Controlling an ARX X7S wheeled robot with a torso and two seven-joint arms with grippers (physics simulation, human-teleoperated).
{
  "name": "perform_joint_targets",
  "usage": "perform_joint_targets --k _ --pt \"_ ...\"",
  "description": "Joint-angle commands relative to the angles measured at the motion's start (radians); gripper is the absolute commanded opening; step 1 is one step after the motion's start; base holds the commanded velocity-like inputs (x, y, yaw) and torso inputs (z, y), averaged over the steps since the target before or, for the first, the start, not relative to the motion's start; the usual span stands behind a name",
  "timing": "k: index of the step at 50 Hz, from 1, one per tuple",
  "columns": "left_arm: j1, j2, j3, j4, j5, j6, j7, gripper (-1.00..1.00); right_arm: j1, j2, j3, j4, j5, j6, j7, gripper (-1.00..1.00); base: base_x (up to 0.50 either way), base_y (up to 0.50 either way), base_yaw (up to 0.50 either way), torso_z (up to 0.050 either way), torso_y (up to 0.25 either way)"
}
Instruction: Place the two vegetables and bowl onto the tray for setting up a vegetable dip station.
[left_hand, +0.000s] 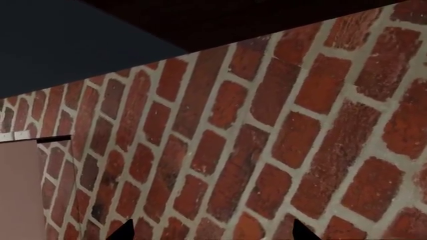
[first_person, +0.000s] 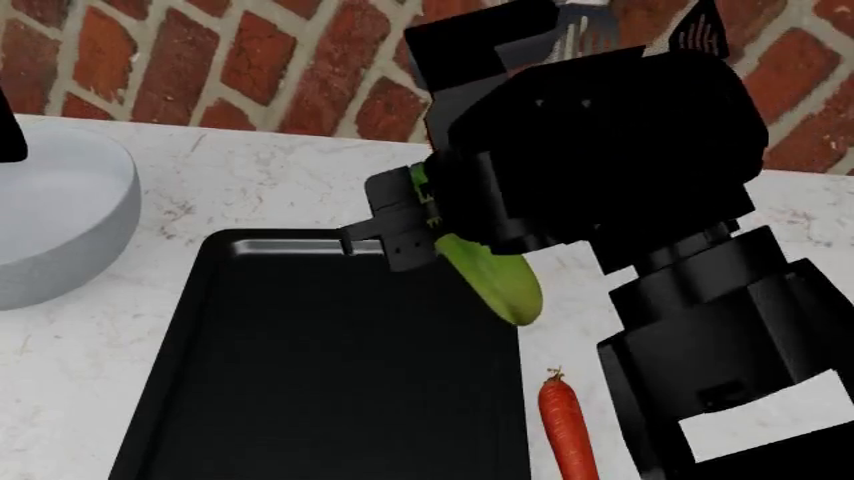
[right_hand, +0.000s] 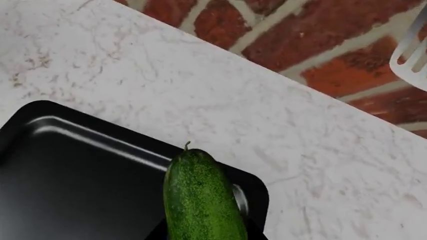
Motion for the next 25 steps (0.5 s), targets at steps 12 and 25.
perform_joint_targets --k 12,25 --pt "0.015 0.002 0.009 -0.027 -0.001 0.034 -0.001 1.00 -0.018 -0.049 -0.089 0.126 -0.083 -0.117 -0.111 -1.00 0.00 0.00 0.00 0.000 0.000" --pt "0.026 -0.001 0.003 -0.021 -0.006 0.036 -0.003 1.00 -0.031 -0.069 -0.122 0.151 -0.095 -0.132 -0.137 -1.00 0.00 0.00 0.00 0.000 0.000"
